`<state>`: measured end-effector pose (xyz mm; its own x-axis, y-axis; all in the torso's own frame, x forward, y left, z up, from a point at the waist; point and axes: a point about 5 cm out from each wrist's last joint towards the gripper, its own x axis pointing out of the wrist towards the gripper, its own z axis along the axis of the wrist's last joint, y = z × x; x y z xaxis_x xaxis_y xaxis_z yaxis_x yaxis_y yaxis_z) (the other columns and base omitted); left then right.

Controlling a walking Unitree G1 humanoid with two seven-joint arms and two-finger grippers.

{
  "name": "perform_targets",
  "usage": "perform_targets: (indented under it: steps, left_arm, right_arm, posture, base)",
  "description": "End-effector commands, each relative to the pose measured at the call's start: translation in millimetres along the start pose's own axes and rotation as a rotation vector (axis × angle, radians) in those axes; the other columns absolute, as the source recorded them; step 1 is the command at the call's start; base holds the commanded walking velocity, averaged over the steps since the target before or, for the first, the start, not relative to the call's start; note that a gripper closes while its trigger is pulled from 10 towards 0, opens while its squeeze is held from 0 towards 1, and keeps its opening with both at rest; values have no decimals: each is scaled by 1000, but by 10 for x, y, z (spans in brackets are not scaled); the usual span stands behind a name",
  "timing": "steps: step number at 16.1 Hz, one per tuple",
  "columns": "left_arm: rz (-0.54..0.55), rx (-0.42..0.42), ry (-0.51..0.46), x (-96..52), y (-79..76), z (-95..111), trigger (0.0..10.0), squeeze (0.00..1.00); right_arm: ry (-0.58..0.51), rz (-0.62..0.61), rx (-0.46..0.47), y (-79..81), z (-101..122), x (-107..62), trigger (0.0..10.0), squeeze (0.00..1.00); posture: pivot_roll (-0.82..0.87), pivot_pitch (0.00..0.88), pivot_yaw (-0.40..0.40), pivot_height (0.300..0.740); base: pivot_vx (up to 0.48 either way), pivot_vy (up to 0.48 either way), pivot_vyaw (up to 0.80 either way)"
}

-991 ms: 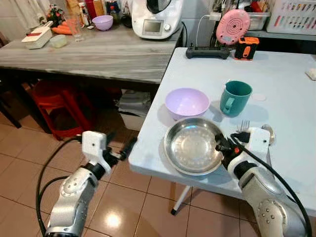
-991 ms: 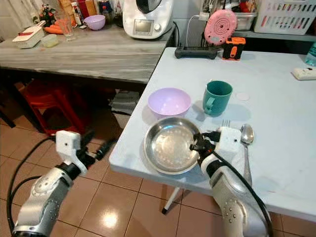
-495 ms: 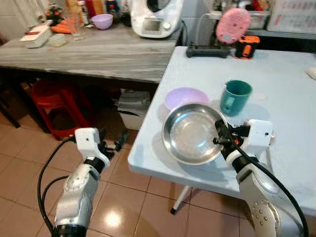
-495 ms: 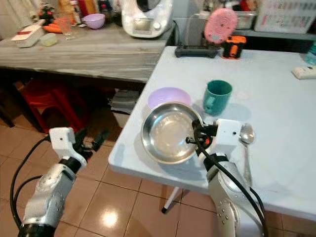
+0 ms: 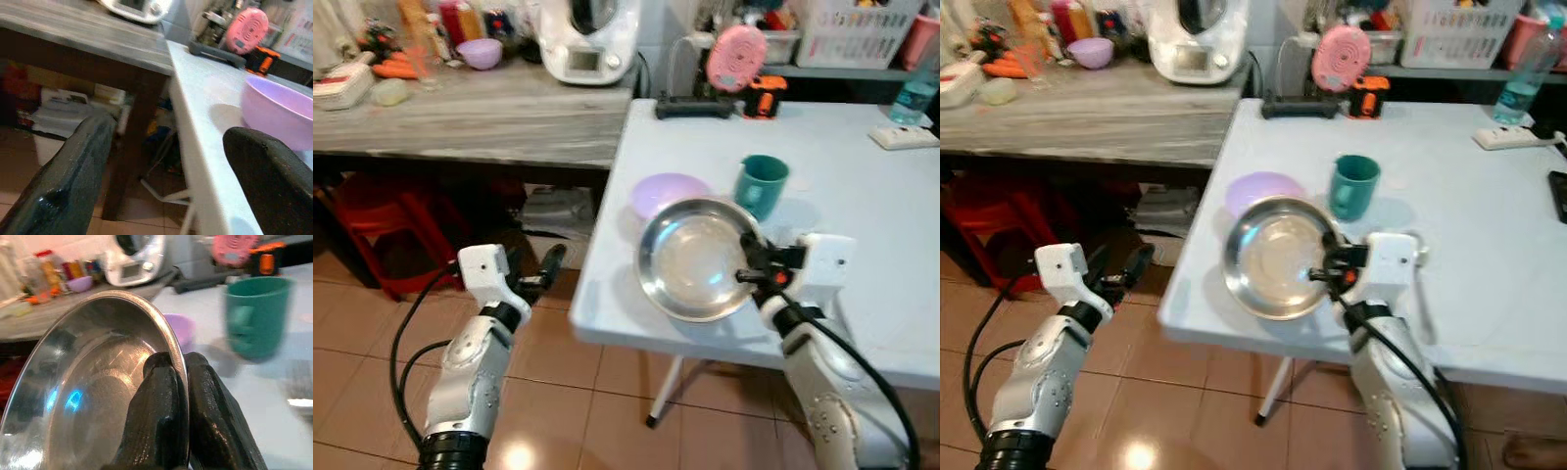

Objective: Setting the table

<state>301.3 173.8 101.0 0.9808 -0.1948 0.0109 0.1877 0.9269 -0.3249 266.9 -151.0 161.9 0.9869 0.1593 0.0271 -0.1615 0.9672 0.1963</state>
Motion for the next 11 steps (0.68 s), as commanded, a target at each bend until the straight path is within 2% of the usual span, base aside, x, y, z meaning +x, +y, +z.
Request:
perform_targets:
  steps: [1, 4, 11]
  left_arm:
    - [5, 5, -6, 6, 18, 21, 10000, 0]
    - [1, 11, -10, 21, 26, 33, 10000, 0]
    - [-6, 6, -9, 36, -5, 15, 10000, 0]
  right_arm:
    - [-14, 1, -12, -2, 23, 23, 10000, 0]
    - [-20, -1, -23, -4, 9, 32, 10000, 0]
    - [-25, -22, -27, -33, -13, 21, 10000, 0]
  posture:
    - [-103, 0, 71, 740]
    - [-101, 0, 76, 740]
    - [-106, 0, 79, 740]
  base:
    - [0, 368, 0]
    - [0, 368, 0]
    - [0, 372, -499]
